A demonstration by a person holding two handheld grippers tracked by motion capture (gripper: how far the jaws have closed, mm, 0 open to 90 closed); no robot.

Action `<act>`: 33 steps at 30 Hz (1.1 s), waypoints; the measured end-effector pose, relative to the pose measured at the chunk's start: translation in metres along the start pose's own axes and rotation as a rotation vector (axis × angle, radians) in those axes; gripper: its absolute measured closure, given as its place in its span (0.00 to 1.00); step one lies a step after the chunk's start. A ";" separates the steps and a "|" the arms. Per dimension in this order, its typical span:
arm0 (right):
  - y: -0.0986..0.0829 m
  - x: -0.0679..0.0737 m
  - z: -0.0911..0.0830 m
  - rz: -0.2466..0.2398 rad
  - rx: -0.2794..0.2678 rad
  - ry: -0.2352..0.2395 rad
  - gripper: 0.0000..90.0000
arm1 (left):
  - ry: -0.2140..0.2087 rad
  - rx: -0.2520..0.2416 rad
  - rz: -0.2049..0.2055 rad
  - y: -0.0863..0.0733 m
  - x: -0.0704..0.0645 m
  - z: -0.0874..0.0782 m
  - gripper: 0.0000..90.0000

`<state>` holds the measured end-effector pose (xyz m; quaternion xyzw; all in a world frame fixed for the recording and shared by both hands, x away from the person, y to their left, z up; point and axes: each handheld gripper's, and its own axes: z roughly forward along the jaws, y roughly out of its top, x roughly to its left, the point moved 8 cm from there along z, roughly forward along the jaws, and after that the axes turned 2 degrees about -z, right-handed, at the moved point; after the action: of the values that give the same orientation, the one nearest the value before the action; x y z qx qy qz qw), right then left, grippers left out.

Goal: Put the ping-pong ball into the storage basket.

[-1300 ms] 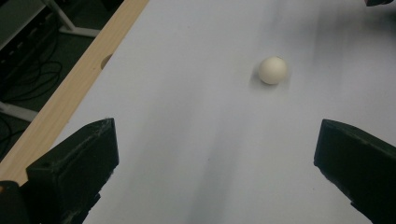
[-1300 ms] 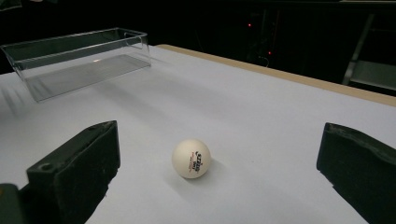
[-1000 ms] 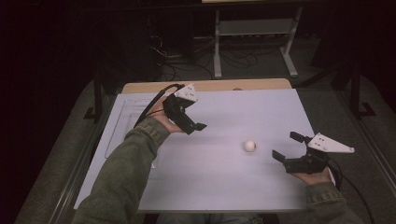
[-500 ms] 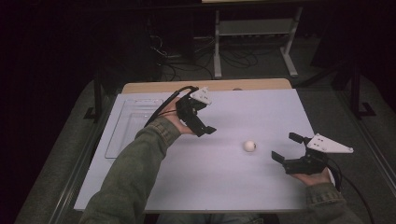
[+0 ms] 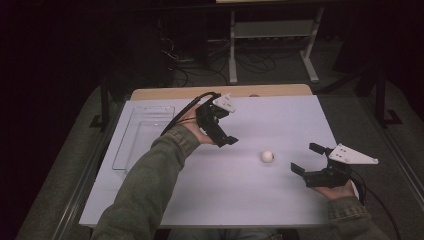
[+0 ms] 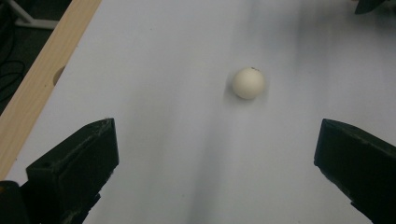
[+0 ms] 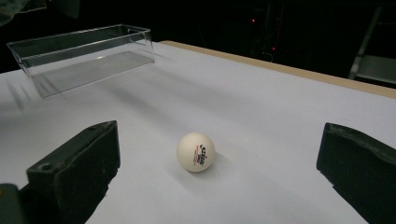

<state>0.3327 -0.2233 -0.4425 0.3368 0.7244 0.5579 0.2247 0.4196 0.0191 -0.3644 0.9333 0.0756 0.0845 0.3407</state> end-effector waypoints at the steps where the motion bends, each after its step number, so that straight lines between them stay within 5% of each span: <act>1: 0.000 0.000 0.000 0.000 0.001 0.000 0.00 | 0.000 0.005 -0.002 0.001 0.000 0.001 0.00; 33: 0.001 0.000 -0.003 -0.003 -0.009 -0.002 0.00 | -0.055 0.086 0.047 0.023 -0.003 0.042 0.00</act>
<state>0.3309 -0.2247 -0.4411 0.3353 0.7220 0.5607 0.2277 0.4273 -0.0247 -0.3818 0.9505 0.0480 0.0636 0.3003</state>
